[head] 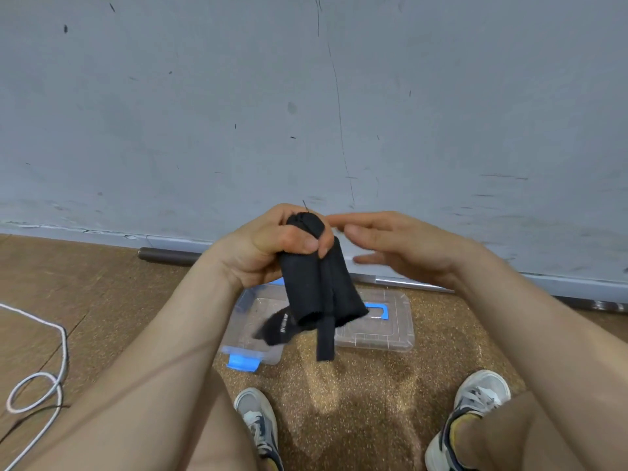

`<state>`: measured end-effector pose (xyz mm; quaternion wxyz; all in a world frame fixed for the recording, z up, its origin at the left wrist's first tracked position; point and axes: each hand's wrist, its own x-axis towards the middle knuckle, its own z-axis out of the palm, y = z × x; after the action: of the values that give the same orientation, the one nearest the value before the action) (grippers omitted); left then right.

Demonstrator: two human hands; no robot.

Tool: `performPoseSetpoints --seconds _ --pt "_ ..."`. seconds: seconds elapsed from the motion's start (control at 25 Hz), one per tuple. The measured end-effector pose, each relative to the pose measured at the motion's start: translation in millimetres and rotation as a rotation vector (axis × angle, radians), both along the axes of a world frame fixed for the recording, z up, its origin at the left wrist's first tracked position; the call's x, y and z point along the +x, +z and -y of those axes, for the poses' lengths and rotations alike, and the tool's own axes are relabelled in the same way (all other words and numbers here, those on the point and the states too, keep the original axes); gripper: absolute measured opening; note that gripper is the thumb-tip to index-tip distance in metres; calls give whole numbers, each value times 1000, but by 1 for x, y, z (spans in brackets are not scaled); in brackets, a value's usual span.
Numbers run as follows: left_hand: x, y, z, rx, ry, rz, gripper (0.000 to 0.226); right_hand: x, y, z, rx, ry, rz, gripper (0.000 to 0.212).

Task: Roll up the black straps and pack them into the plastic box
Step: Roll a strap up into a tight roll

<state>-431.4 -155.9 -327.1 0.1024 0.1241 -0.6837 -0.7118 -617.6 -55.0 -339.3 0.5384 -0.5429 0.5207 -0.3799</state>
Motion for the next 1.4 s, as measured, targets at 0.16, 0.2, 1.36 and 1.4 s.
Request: performPoseSetpoints --seconds 0.16,0.2,1.36,1.4 --pt "2 0 -1 -113 -30 143 5 14 -11 6 -34 99 -31 27" --pt "2 0 0 -177 37 191 7 14 -11 7 -33 25 -83 26" --pt "-28 -11 -13 -1076 855 -106 22 48 -31 16 -225 -755 -23 36" --pt "-28 -11 -12 -1000 862 -114 21 49 -30 16 -213 -765 10 38"
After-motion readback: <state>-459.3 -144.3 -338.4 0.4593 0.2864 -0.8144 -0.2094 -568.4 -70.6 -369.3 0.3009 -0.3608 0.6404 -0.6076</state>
